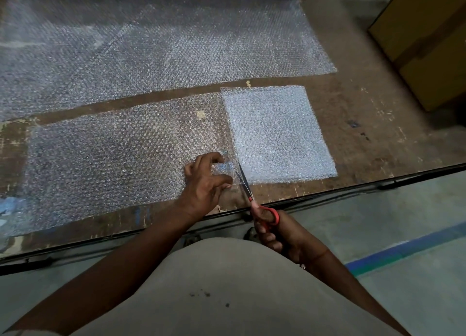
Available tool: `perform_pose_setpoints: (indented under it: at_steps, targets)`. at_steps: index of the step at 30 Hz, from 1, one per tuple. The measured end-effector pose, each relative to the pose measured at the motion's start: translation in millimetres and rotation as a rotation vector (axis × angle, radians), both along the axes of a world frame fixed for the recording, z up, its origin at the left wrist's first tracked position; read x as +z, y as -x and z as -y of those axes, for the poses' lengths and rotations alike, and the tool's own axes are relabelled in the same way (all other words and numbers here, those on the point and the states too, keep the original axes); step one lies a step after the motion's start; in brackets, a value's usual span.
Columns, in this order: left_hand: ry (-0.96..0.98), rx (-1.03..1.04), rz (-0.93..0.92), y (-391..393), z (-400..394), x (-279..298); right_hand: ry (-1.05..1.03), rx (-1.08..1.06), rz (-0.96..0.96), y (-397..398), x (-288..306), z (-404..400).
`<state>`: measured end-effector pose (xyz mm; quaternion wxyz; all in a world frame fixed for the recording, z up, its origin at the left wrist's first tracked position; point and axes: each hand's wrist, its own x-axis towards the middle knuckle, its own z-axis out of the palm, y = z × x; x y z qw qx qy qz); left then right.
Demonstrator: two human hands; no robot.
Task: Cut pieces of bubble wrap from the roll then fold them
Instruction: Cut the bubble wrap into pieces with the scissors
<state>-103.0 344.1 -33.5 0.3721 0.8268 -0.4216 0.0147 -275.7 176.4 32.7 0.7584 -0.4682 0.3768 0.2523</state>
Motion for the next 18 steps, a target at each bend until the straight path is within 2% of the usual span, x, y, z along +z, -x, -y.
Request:
perform_pose_setpoints:
  at_steps: [4,18]
  targets:
    - [0.002,-0.013,0.006,0.6,-0.6,0.3,0.074,0.094,-0.026,10.3,-5.8,-0.2]
    - [0.034,-0.042,-0.024,-0.8,-3.6,-0.4,0.041,0.062,-0.062,6.0,-3.9,-1.1]
